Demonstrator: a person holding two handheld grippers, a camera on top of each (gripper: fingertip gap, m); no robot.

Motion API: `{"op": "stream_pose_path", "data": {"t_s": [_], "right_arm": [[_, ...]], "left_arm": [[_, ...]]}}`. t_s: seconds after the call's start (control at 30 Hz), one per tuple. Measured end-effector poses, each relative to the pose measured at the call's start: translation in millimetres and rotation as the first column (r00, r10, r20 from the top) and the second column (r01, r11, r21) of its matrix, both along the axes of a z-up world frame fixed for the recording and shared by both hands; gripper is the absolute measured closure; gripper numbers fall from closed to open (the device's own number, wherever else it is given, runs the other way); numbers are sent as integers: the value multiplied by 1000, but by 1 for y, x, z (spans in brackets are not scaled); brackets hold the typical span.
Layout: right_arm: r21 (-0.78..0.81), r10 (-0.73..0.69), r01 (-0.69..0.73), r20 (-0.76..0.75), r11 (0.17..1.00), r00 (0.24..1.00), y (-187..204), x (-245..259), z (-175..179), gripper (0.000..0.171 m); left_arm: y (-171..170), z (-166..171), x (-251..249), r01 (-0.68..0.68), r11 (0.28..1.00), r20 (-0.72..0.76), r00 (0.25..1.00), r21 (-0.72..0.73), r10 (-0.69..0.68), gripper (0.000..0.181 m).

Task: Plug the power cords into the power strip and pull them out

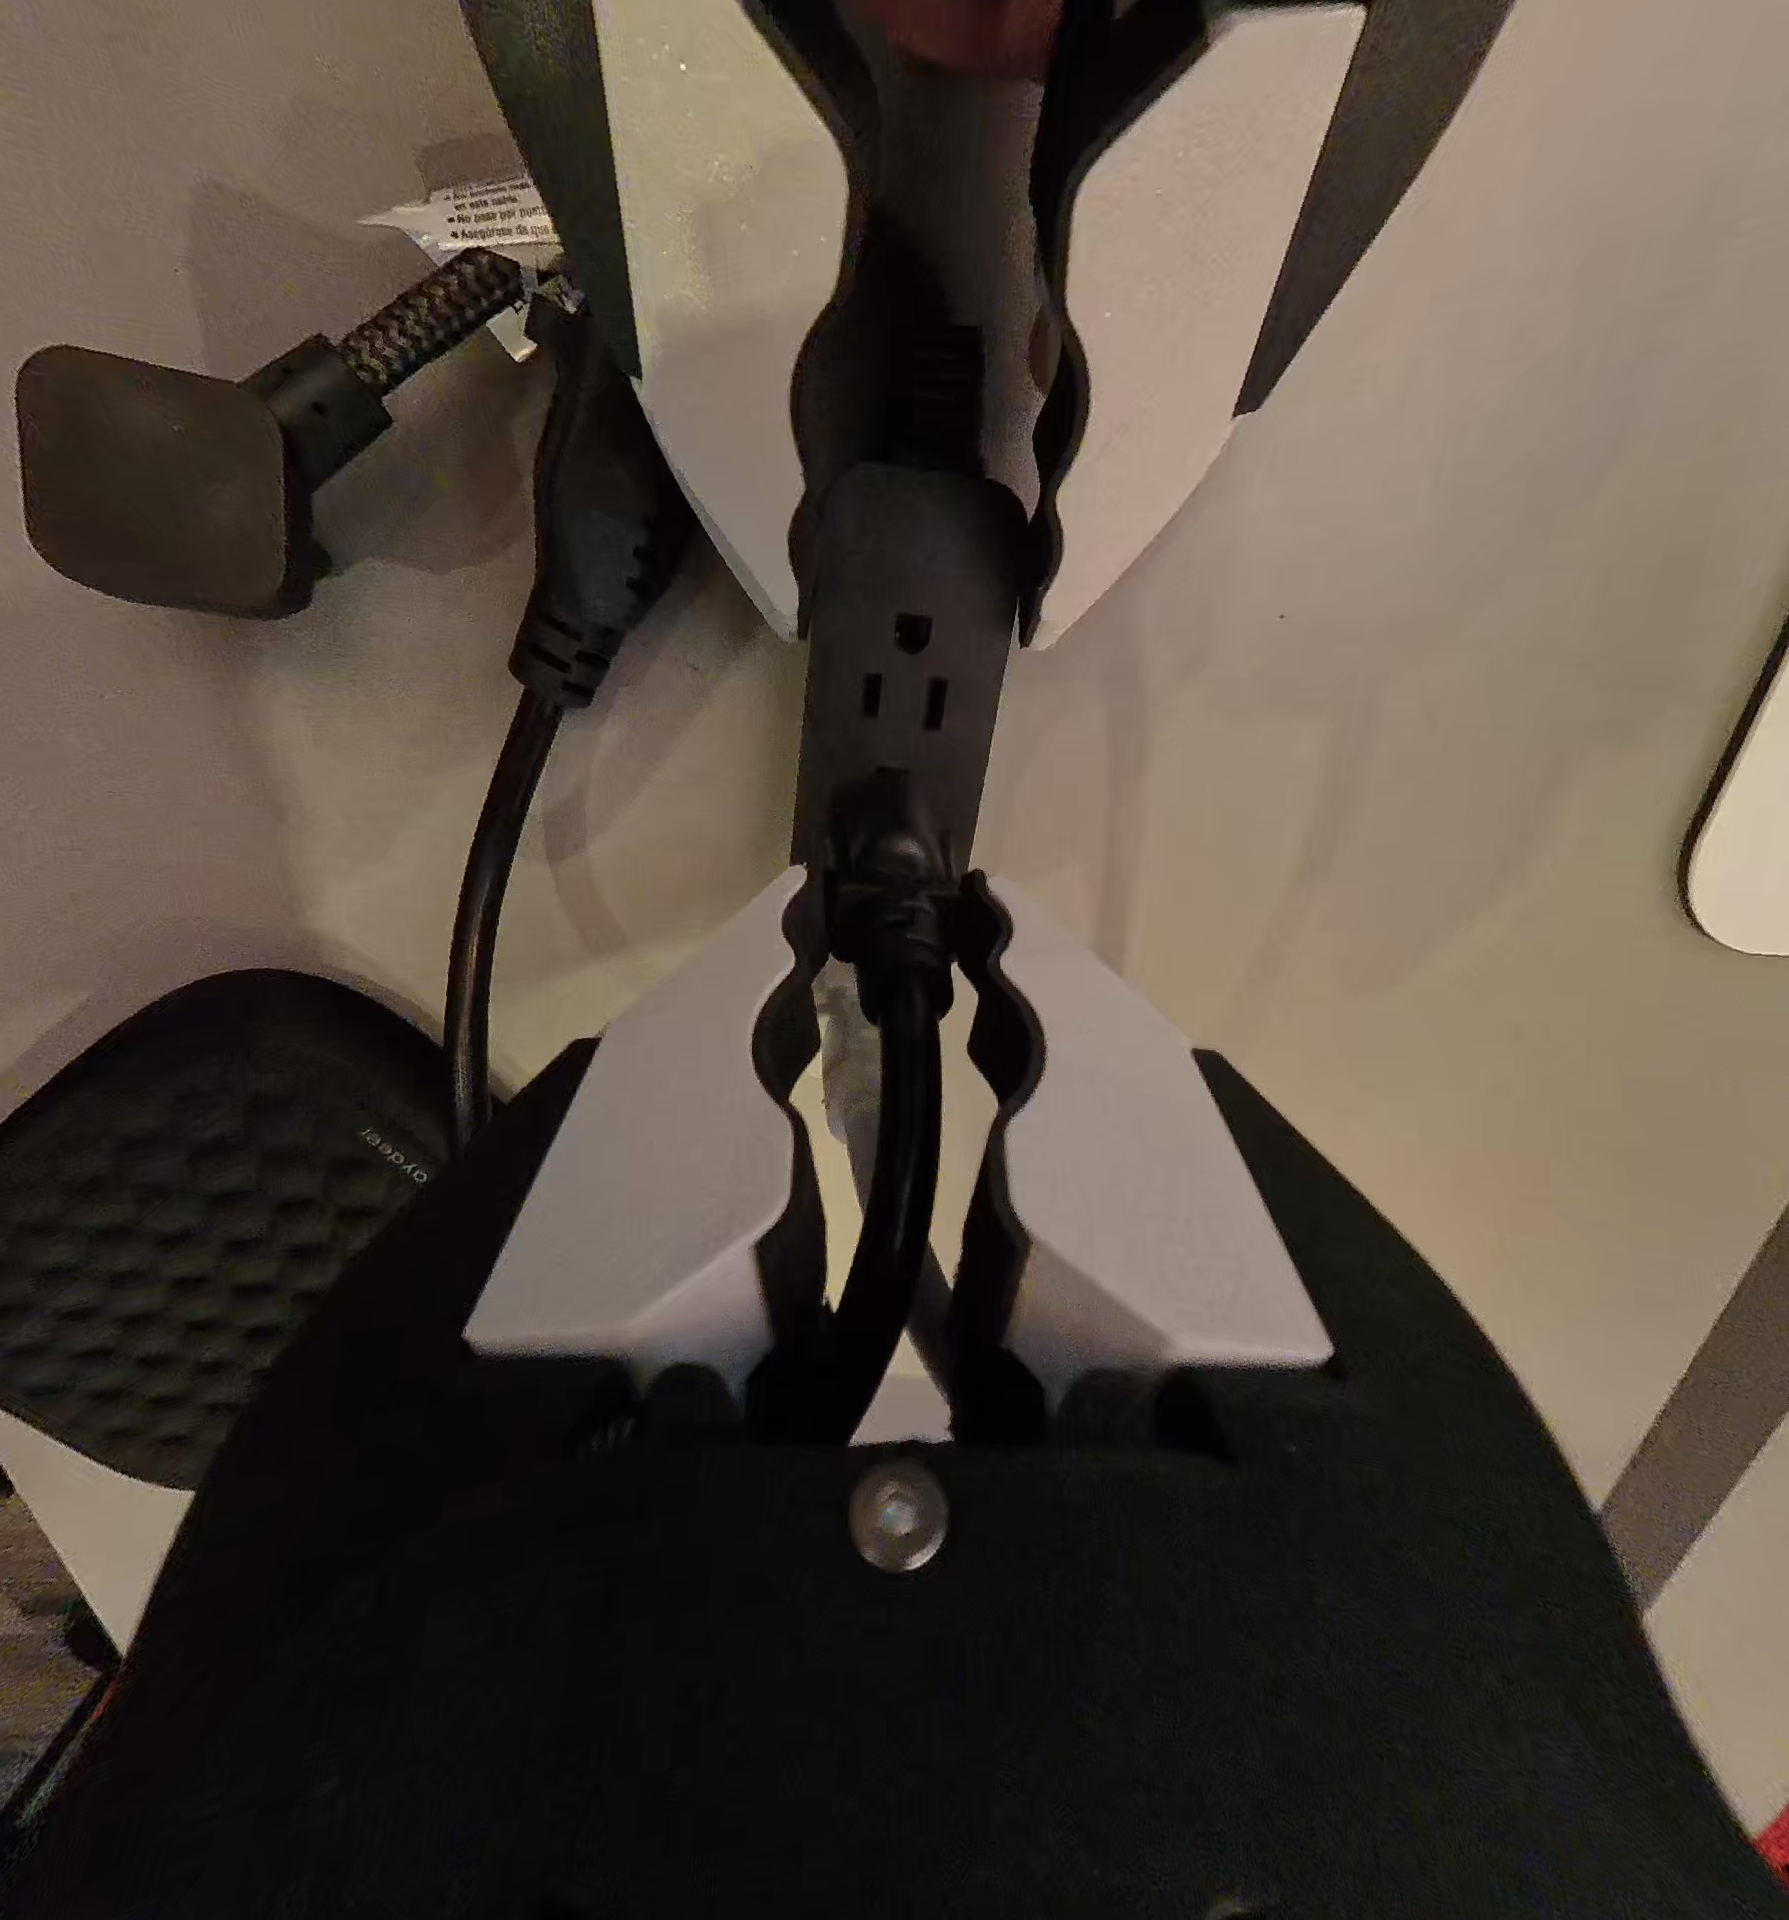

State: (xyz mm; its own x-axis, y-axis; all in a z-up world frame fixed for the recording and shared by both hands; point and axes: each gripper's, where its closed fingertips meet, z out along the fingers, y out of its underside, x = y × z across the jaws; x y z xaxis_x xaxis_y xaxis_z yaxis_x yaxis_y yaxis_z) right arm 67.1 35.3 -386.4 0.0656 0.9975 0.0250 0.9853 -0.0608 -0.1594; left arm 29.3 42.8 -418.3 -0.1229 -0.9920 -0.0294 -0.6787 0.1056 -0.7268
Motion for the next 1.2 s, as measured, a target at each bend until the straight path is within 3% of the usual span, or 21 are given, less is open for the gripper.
{"op": "stream_pose_path", "data": {"t_s": [0.23, 0.73, 0.97, 1.2], "right_arm": [[-54, -16, 18, 39, 998, 999, 1, -2, 0, 149], [111, 33, -46, 118, 993, 992, -2, -2, -2, 148], [-50, 7, -5, 39, 999, 999, 0, -2, -9, 149], [-43, -5, 7, 40, 999, 999, 1, -3, -10, 149]], "left_arm": [[0, 0, 0, 2, 1000, -1, 1000, -5, -2, 138], [0, 0, 1, 3, 1000, 1, 1000, 1, -3, 138], [0, -1, 1, 7, 1000, -1, 1000, -4, -7, 138], [0, 0, 1, 8, 1000, 1, 1000, -4, -8, 138]]}}
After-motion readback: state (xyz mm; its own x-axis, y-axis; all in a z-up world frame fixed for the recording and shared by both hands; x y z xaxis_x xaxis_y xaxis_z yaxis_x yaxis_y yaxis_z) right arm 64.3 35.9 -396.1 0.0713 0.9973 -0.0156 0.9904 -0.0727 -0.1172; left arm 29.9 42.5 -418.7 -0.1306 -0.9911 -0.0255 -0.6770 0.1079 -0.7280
